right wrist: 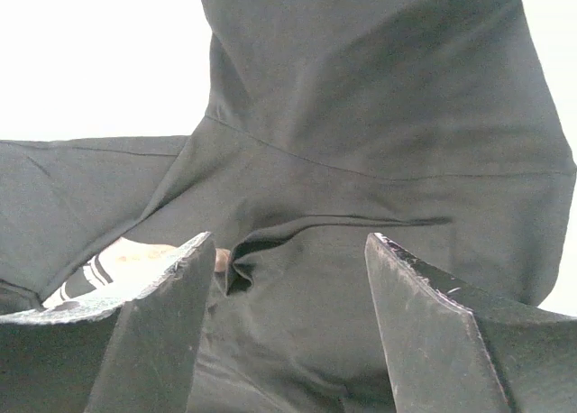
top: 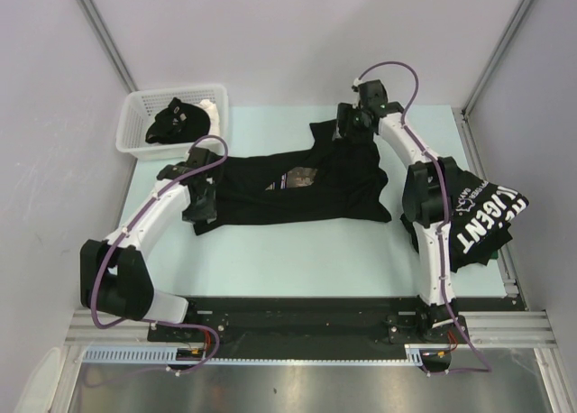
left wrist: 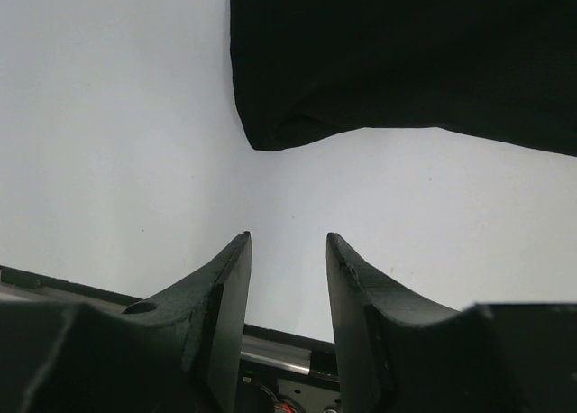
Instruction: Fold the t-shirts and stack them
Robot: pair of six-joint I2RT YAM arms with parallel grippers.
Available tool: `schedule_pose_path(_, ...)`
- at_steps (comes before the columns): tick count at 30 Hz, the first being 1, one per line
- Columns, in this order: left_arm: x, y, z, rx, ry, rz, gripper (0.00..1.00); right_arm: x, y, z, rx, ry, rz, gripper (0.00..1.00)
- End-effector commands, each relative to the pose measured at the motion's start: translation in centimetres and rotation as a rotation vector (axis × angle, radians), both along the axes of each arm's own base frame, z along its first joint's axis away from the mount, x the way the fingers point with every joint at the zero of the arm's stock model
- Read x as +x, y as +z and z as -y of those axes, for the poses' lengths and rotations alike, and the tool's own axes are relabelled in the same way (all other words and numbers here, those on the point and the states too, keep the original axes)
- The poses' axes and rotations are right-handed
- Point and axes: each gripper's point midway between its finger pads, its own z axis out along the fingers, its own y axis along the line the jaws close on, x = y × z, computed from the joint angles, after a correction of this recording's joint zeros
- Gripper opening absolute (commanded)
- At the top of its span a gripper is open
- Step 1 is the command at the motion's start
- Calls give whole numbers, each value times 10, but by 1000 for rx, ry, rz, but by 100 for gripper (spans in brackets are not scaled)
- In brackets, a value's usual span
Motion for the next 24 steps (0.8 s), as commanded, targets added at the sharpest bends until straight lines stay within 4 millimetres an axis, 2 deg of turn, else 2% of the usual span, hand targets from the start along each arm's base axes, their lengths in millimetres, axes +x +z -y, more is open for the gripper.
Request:
schedule_pose_path(1, 15, -4, 12, -53, -8, 37, 44, 3, 74, 10, 15, -10, 149, 73)
schedule_pose_path(2, 16, -7, 14, -60, -11, 32, 43, 1, 78, 10, 26, -4, 157, 73)
schedule_pose_path(3, 20, -13, 17, -67, -14, 32, 42, -7, 97, 8, 48, 2, 181, 73)
schedule_pose_path(4, 23, -15, 19, -75, -18, 34, 39, -17, 89, 8, 53, 6, 153, 72)
schedule_pose_path(5, 25, -17, 23, -94, -26, 37, 35, -25, 94, 4, 79, 28, 153, 70)
schedule_pose_path(6, 33, -16, 27, -109, -28, 61, 25, -32, 96, 3, 90, 33, 146, 67)
schedule_pose_path(7, 37, -21, 30, -120, -31, 54, 19, -47, 99, 4, 99, 38, 131, 58)
schedule_pose_path(8, 41, -23, 34, -138, -33, 50, 4, -57, 96, 6, 95, 42, 108, 55)
schedule_pose_path(9, 48, -23, 38, -151, -35, 63, 0, -68, 106, 5, 94, 52, 116, 45)
schedule_pose_path(10, 51, -31, 40, -151, -36, 42, 0, -84, 88, 7, 81, 62, 63, 42)
schedule_pose_path(12, 59, -34, 44, -164, -37, 45, 0, -102, 79, 9, 61, 64, 33, 35)
schedule_pose_path(13, 61, -40, 46, -164, -35, 30, 0, -111, 83, 13, 54, 64, 41, 35)
schedule_pose_path(14, 64, -41, 48, -171, -39, 34, 0, -124, 68, 16, 32, 62, -3, 35)
schedule_pose_path(17, 73, -40, 53, -175, -53, 51, 0, -139, 57, 29, -36, 52, -30, 34)
schedule_pose_path(20, 84, -31, 57, -178, -65, 70, 0, -129, 62, 42, -63, 24, 17, 39)
schedule_pose_path(22, 97, -14, 62, -195, -78, 113, 1, -111, 69, 46, -52, 1, 75, 45)
schedule_pose_path(23, 101, -4, 63, -199, -86, 138, 6, -102, 63, 53, -54, -21, 70, 45)
schedule_pose_path(24, 107, 8, 65, -209, -92, 173, 10, -88, 72, 53, -49, -30, 104, 45)
